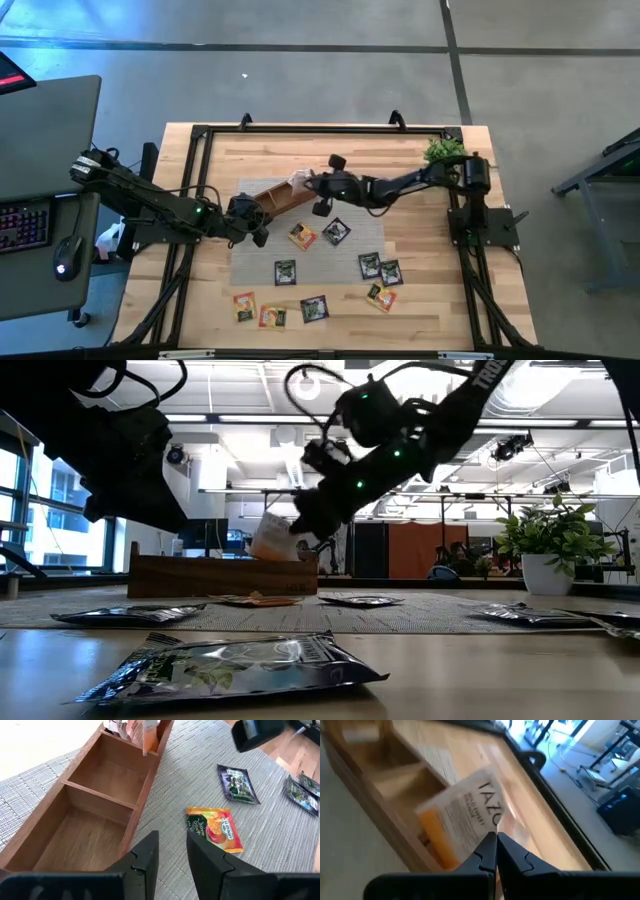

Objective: Pick & Place Tea
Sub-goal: Put the orange tea bag into the right section of the wooden organizer, then adjust the orange tea bags

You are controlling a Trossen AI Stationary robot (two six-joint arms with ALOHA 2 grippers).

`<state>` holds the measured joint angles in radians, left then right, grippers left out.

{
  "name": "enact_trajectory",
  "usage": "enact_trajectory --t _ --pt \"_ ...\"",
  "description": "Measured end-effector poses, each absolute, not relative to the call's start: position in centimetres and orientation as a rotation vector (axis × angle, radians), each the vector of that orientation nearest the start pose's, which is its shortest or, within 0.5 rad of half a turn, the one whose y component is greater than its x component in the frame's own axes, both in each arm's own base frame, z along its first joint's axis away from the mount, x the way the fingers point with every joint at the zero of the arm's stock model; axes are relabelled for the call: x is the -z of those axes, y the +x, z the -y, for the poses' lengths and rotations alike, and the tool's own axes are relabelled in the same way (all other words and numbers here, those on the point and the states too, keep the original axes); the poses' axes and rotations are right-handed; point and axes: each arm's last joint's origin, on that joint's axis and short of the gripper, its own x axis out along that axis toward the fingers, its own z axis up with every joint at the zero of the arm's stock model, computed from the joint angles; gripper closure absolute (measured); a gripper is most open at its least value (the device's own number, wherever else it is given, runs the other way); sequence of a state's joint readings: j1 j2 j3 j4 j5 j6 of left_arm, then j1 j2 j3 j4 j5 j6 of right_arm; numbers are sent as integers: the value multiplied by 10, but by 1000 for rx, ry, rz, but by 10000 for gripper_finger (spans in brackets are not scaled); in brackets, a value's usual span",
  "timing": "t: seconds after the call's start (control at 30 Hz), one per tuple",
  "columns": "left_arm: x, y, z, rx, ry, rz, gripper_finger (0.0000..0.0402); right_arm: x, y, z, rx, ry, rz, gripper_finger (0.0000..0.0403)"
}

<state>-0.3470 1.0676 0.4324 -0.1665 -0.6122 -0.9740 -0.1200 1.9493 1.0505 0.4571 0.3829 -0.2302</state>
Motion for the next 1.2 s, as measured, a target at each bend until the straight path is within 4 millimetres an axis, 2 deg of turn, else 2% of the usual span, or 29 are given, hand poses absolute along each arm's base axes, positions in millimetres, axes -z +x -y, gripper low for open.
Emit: enact_trajectory --t 0.23,0.7,0.8,1.0,1.2 --pt "-171 183 48 -563 -551 -525 302 -162 402 62 549 -384 -536 400" --pt "-171 183 48 -564 -549 -530 302 -157 402 59 413 -376 -578 391" --pt "-171 183 48 -563 -549 -530 302 -157 402 59 395 -392 -580 374" --pt "-171 183 48 -563 -549 -530 302 -157 402 61 387 -430 -588 314" --pt "-171 183 48 -563 -549 -530 302 -165 406 62 420 -423 -504 263"
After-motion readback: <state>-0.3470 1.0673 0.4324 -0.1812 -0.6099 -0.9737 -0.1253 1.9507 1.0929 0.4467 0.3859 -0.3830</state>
